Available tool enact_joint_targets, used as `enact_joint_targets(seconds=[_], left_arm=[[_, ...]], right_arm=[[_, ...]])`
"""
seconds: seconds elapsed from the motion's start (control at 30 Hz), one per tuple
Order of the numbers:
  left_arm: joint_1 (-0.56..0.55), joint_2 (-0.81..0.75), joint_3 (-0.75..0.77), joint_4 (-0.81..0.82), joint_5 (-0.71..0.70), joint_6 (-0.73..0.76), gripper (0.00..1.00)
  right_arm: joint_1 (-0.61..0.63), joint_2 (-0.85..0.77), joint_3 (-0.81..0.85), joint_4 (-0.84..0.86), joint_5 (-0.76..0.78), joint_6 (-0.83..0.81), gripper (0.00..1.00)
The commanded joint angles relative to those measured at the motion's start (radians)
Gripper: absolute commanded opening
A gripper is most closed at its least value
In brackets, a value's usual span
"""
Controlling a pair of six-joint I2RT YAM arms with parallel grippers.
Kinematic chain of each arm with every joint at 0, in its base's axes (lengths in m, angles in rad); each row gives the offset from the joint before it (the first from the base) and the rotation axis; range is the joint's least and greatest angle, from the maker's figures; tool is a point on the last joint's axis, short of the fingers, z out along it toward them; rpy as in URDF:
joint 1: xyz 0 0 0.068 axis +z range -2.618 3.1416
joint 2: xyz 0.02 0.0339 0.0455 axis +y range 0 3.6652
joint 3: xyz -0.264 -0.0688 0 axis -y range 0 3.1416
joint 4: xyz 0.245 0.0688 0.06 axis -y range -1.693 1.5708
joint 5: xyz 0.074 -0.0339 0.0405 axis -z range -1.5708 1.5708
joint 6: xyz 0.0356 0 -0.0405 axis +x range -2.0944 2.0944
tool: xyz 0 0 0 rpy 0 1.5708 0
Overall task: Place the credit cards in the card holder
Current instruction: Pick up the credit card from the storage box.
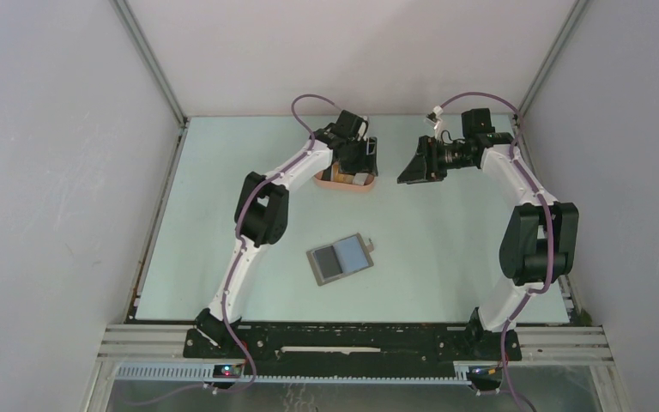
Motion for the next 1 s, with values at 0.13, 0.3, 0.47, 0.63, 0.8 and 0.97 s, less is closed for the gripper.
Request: enact_joint_targets(seconds=[0.13, 0.3, 0.47, 0.63, 0.8, 0.97], left_arm=[[-0.009, -0.069, 0.069, -0.011, 0.019, 0.004, 0.69], [-0.008, -0.078, 0.068, -0.014, 0.018, 0.004, 0.67], [-0.002, -0.088, 0.069, -0.014, 0.017, 0.003, 0.66], [0.003, -0.098, 0.070, -0.014, 0.014, 0.002, 0.64], [0.008, -0.105, 0.069, -0.017, 0.016, 0.002, 0.64], [0.011, -0.102, 0.066, -0.017, 0.021, 0.001, 0.61]], right_arm=[[-0.015, 0.002, 0.010, -0.006, -0.021, -0.012, 0.66], [-0.018, 0.004, 0.010, -0.007, -0.024, -0.012, 0.66], [-0.018, 0.005, 0.010, -0.007, -0.025, -0.010, 0.66], [-0.019, 0.007, 0.010, -0.008, -0.026, -0.011, 0.66], [-0.020, 0.009, 0.010, -0.008, -0.027, -0.010, 0.66], [-0.020, 0.010, 0.009, -0.008, -0.027, -0.009, 0.66]])
